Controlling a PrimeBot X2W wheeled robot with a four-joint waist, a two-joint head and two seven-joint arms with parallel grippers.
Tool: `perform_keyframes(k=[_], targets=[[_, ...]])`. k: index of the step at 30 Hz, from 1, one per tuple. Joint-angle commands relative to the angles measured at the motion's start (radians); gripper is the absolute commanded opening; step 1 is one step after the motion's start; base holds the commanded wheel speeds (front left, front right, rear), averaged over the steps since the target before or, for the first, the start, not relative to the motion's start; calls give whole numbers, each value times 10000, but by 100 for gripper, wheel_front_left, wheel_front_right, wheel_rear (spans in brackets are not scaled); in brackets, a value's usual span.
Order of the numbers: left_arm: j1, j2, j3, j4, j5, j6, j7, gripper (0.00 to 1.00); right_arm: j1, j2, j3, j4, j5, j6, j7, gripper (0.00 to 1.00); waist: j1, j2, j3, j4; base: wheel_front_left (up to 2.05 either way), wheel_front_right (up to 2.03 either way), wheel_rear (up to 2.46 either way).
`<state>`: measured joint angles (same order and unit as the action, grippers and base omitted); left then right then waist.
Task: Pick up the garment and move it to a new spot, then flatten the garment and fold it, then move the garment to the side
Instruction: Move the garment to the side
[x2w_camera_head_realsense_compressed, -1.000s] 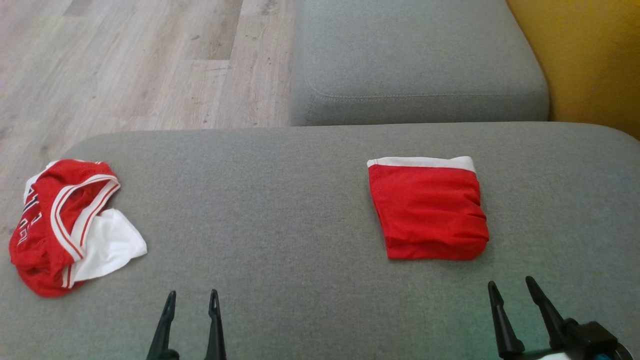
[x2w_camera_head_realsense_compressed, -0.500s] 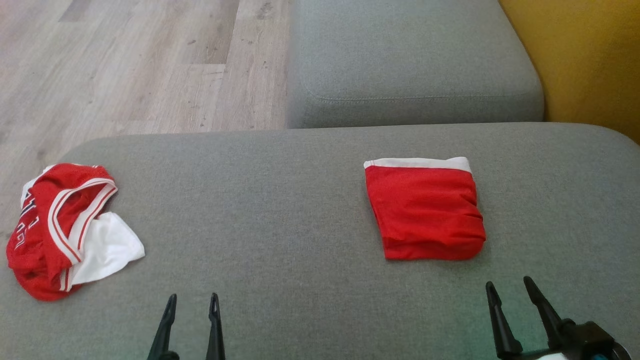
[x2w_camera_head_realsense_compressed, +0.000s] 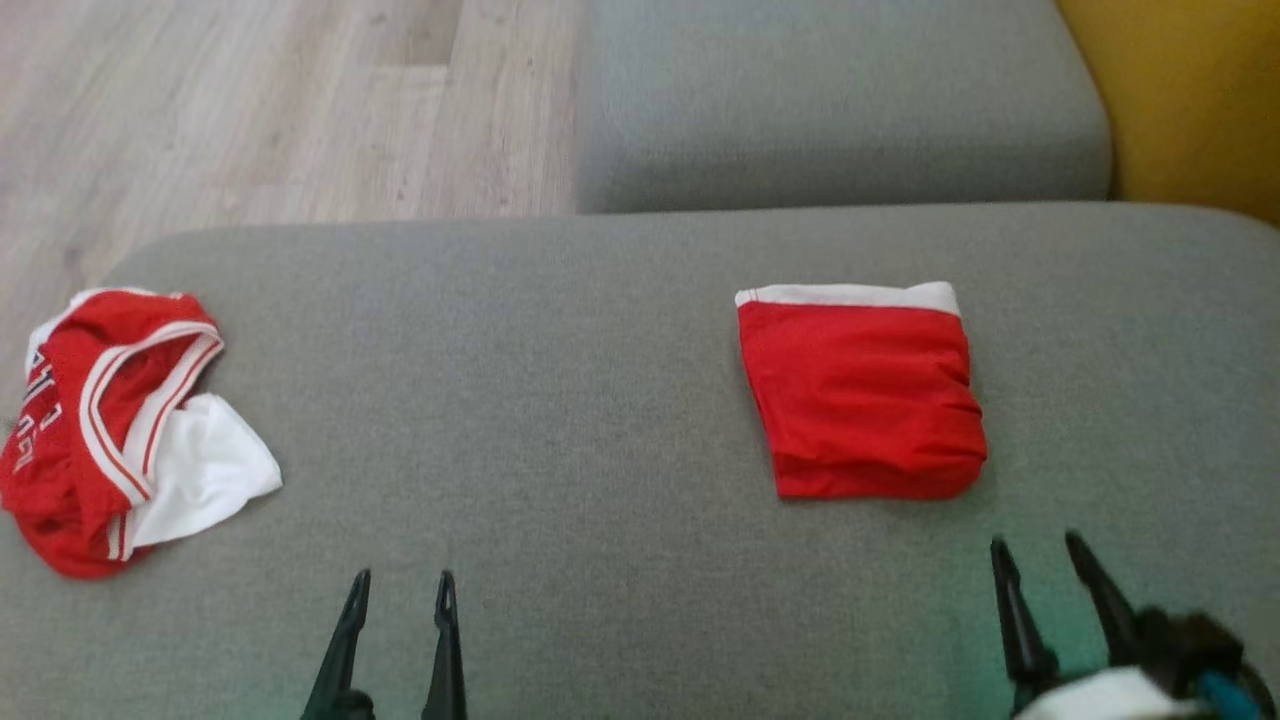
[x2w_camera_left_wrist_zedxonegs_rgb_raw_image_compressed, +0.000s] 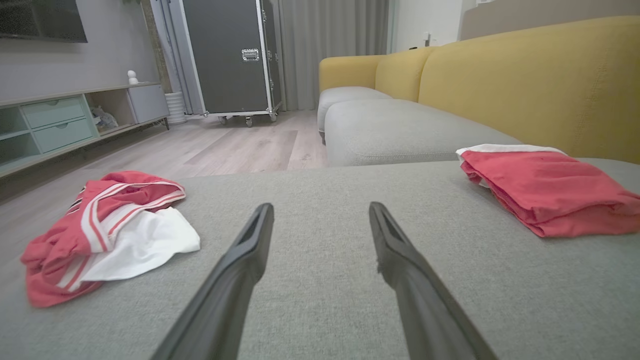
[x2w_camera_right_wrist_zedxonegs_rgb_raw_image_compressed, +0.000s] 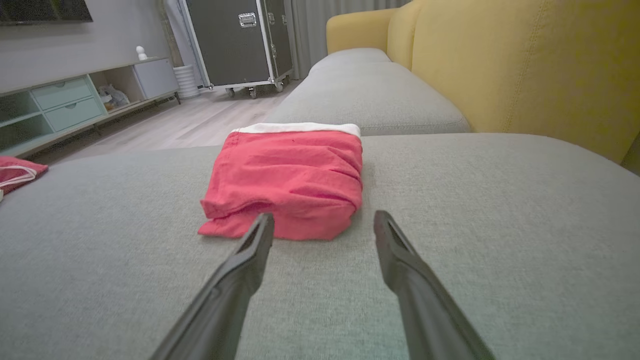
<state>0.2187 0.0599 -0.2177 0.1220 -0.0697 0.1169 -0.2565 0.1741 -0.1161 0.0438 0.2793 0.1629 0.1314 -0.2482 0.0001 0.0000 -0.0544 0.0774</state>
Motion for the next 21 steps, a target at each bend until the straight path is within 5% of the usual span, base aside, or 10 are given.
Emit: perform_keyframes(k=[1,6,13,21], targets=[[-609,-81,251,-400,15,93,-53,100,-832,-348,199,-212,161,-7,-135,100,-1,0,190,-16,0,0,0],[-928,-89,-26,-707,6,113,-53,100,-2182,-797,415,756,1050,-7,103,100,-1,0,883,-69,0,0,0],[-1780,-94,-477,-878,46,189,-53,100,-4774,-1800,1049,2552,2649,-7,1854,100,-1,0,2136,48,0,0,0],[-2243,-96,-949,-710,-112,299,-53,100,-6358,-2118,2035,4299,4030,-7,2732,100,-1,0,2631,282,0,0,0]])
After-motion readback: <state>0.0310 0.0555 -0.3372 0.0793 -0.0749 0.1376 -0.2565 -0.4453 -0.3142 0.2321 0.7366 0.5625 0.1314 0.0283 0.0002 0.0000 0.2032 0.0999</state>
